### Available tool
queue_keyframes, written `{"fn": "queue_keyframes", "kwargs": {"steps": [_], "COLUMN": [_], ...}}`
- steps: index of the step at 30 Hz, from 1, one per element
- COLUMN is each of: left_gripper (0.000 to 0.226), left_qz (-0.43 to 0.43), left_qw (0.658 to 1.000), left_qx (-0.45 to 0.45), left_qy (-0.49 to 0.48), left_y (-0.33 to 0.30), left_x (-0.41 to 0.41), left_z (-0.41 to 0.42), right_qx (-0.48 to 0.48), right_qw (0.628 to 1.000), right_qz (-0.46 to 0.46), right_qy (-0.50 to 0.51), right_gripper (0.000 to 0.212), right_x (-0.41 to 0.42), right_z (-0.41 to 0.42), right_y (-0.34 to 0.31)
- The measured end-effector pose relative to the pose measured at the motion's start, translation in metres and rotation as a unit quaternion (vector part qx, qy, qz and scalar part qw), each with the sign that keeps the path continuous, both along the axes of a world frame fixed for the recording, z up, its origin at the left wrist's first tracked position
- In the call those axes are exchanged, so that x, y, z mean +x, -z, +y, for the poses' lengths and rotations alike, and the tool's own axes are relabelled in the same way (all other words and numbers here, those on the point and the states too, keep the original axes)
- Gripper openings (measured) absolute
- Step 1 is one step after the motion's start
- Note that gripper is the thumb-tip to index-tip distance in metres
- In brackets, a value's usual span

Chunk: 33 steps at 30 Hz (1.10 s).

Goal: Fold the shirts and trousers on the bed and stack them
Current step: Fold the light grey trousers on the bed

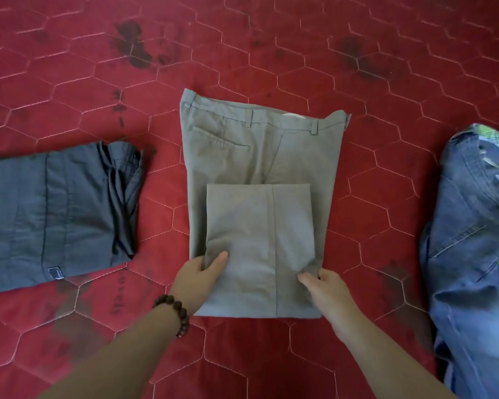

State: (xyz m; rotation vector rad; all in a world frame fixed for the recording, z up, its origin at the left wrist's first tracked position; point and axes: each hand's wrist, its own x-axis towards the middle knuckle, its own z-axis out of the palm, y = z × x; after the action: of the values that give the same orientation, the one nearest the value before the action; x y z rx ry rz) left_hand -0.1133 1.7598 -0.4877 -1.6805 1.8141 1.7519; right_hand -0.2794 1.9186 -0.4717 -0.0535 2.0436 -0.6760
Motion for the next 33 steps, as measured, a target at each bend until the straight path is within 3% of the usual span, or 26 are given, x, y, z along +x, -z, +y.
{"fn": "queue_keyframes", "kwargs": {"steps": [2, 4, 8, 12, 15, 17, 19, 20, 22, 25, 33], "left_gripper": [0.034, 0.043, 0.041, 0.016, 0.023, 0.025, 0.029, 0.032, 0.046, 0.058, 0.072], "left_qz": [-0.020, -0.049, 0.031, 0.094, 0.018, -0.062, -0.024, 0.015, 0.031, -0.053, -0.134], "left_qw": [0.997, 0.994, 0.999, 0.987, 0.984, 0.947, 0.872, 0.841, 0.807, 0.795, 0.818], "left_qx": [0.062, 0.049, 0.025, -0.118, -0.179, -0.314, -0.486, -0.529, -0.529, -0.467, -0.452], "left_qy": [0.042, 0.080, -0.035, -0.051, -0.019, 0.004, 0.054, 0.107, 0.260, 0.385, 0.329], "left_y": [-0.008, -0.004, 0.001, 0.003, 0.011, 0.013, 0.006, 0.005, 0.014, 0.043, 0.057], "left_x": [0.005, 0.006, -0.019, -0.041, -0.044, -0.043, -0.051, -0.058, -0.070, -0.073, -0.073], "left_z": [-0.007, -0.019, -0.037, -0.032, -0.023, -0.016, -0.007, -0.003, 0.003, -0.006, -0.012], "right_qx": [-0.013, -0.050, -0.113, -0.104, -0.020, -0.003, -0.032, -0.051, -0.078, -0.046, 0.020], "right_qw": [0.996, 0.994, 0.991, 0.959, 0.958, 0.926, 0.851, 0.817, 0.777, 0.785, 0.830], "right_qz": [-0.083, -0.094, 0.053, 0.260, 0.285, 0.377, 0.517, 0.553, 0.551, 0.494, 0.475], "right_qy": [0.012, 0.013, 0.056, 0.038, 0.017, -0.010, -0.088, -0.156, -0.293, -0.371, -0.292], "right_gripper": [0.009, 0.017, 0.025, 0.032, 0.028, 0.020, 0.030, 0.039, 0.052, 0.056, 0.060], "right_x": [0.002, -0.001, -0.010, 0.000, 0.010, 0.009, 0.007, 0.007, 0.009, 0.007, -0.004], "right_z": [0.002, 0.000, -0.031, -0.043, -0.037, -0.037, -0.044, -0.049, -0.061, -0.068, -0.062], "right_y": [-0.014, -0.019, -0.009, 0.006, 0.018, 0.019, 0.015, 0.016, 0.026, 0.054, 0.077]}}
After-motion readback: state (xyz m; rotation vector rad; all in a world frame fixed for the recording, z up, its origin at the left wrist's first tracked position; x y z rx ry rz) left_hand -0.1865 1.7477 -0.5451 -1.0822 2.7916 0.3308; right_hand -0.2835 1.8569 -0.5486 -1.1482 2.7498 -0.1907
